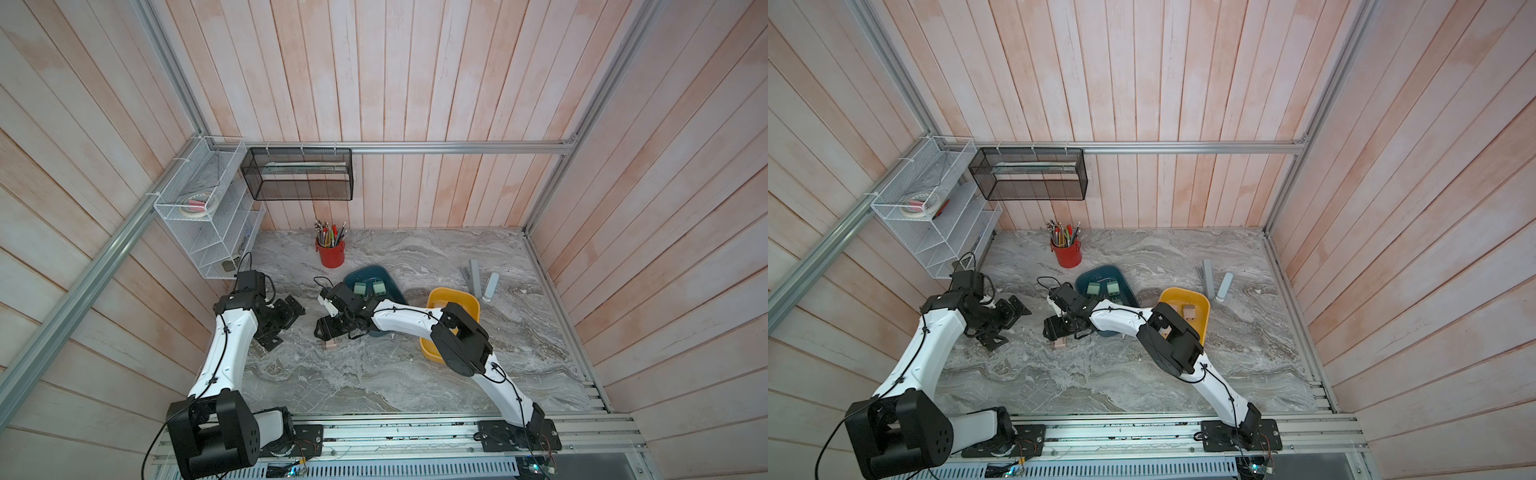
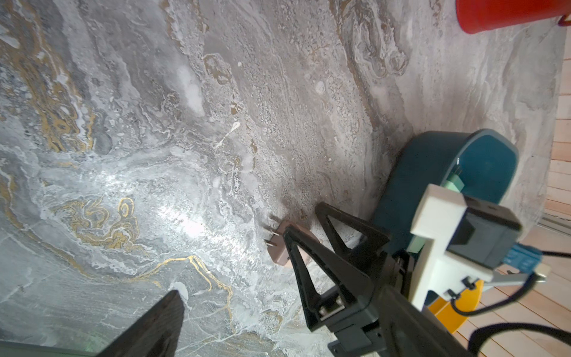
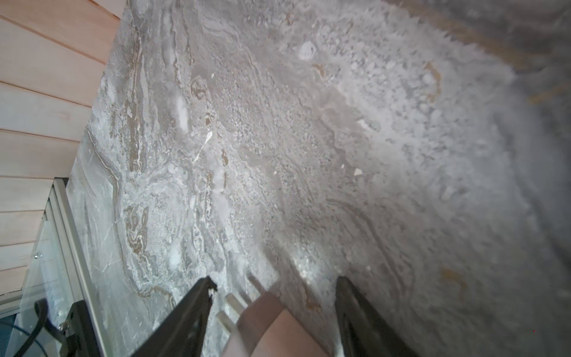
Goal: Place the plugs by color into the storage box
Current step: Adjust the plug at the center of the board.
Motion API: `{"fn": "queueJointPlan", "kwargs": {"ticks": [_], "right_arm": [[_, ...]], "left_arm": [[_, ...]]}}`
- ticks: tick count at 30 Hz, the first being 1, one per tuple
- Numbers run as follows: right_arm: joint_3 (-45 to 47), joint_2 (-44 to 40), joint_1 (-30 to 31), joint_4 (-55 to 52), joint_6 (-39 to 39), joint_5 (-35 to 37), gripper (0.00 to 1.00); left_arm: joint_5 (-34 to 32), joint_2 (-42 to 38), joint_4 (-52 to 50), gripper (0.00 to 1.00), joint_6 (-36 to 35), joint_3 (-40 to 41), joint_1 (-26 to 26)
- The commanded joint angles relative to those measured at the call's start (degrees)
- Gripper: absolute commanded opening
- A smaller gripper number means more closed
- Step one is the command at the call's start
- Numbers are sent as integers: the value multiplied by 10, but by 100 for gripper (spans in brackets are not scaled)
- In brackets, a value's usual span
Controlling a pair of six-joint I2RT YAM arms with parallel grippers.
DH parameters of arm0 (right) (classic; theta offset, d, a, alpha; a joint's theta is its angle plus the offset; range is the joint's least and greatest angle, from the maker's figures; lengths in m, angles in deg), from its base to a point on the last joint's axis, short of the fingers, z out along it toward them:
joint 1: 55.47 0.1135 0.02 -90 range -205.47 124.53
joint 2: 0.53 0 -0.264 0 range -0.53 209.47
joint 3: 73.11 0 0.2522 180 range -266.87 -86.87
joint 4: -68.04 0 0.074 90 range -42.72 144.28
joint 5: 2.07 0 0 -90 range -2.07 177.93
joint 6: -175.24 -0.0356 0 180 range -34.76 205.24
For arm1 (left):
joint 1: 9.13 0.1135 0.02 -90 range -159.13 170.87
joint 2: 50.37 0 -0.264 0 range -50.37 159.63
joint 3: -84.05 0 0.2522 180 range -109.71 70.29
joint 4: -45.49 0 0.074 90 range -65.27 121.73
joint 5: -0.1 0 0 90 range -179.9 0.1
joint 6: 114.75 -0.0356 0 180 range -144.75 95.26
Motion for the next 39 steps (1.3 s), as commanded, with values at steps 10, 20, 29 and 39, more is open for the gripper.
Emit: {"fn": "queueJointPlan", "kwargs": {"ticks": [10,20,29,39], "right_arm": [[40,-44,51,-32,41,21,64],[34,-57,57,-121,72,137,67],[-58,8,78,-166,118,171,67],[-49,23,86,-170,109,180,62]], "left_arm": [[24,-4,13,100,-1,8,2],[29,-14,15,100,-2,20,2],[31,-26,15,100,0,32,2],[30,-46,13,100,4,43,2]]}}
